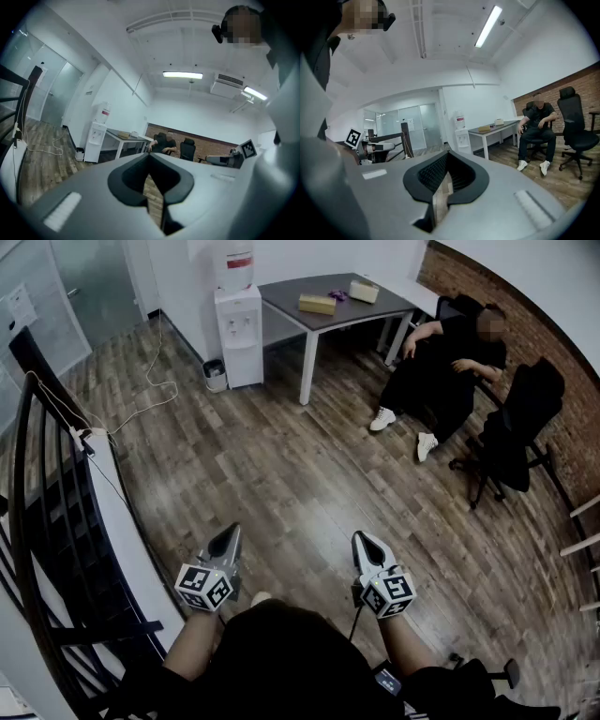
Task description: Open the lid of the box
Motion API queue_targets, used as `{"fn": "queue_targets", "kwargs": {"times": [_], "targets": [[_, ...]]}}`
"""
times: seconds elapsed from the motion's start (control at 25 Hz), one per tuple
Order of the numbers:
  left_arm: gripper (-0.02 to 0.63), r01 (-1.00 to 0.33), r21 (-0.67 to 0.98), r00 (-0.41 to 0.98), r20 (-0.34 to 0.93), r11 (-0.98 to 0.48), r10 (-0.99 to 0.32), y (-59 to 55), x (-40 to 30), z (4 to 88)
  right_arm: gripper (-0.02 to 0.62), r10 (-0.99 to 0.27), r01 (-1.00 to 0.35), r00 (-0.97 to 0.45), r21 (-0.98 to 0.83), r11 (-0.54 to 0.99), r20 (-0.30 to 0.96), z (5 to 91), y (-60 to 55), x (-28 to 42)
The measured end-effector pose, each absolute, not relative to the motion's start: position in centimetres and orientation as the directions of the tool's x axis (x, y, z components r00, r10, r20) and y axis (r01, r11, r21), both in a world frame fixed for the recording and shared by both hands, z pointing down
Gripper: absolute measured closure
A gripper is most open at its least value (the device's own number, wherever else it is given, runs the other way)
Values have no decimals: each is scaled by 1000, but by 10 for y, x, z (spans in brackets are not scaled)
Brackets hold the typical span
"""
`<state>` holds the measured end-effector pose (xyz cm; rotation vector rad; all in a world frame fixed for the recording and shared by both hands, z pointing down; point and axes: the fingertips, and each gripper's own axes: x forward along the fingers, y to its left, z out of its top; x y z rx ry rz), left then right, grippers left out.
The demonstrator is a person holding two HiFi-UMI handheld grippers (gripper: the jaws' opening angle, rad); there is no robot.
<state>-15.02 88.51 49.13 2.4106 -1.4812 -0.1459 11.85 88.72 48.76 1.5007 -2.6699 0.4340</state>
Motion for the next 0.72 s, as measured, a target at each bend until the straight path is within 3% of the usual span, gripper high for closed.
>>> {"fn": "queue_targets", "kwargs": {"times": [0.72], "targets": [[606, -814, 265, 538, 8, -517, -843, 839, -181, 470, 594, -858, -859, -498, -207, 469, 124, 471, 841, 75]]}}
